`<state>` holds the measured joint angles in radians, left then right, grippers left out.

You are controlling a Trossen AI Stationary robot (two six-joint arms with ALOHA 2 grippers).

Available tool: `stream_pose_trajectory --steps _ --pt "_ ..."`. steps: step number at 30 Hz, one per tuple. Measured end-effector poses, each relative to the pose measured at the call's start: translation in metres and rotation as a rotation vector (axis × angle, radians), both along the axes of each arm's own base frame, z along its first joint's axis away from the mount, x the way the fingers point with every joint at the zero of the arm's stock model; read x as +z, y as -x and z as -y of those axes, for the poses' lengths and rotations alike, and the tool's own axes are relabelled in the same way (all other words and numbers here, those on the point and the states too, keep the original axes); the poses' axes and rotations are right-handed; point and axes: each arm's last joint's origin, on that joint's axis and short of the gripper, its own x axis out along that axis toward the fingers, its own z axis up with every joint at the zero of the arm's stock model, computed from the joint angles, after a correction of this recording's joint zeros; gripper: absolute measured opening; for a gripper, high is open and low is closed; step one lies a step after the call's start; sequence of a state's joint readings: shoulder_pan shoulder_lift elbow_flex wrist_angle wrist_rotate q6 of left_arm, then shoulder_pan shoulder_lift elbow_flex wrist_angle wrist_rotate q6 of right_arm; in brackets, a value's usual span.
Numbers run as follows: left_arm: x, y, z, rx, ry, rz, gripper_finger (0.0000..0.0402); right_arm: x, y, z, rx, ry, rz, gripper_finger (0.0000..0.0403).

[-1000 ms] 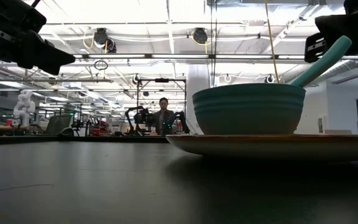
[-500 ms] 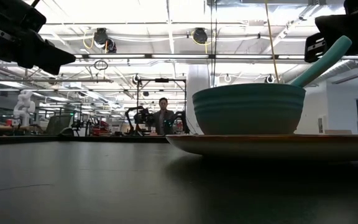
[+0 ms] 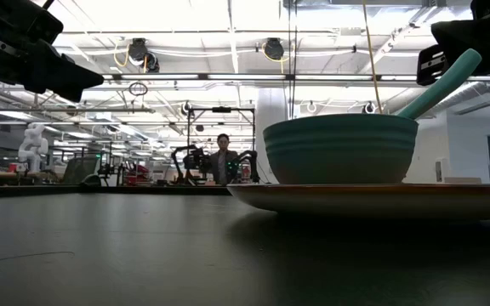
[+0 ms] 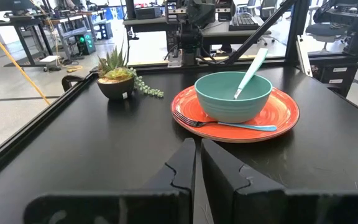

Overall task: Set table place
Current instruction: Return to Home Position

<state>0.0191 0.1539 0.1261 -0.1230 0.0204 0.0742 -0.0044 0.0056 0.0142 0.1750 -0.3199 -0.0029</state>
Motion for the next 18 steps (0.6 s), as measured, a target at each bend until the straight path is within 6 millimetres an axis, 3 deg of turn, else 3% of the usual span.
stream_pose_trajectory --steps 18 --pt "0.0000 0.0000 -0.0002 0.006 -0.001 0.000 0.0033 0.0000 0.0000 0.0000 0.000 0.001 0.000 0.0000"
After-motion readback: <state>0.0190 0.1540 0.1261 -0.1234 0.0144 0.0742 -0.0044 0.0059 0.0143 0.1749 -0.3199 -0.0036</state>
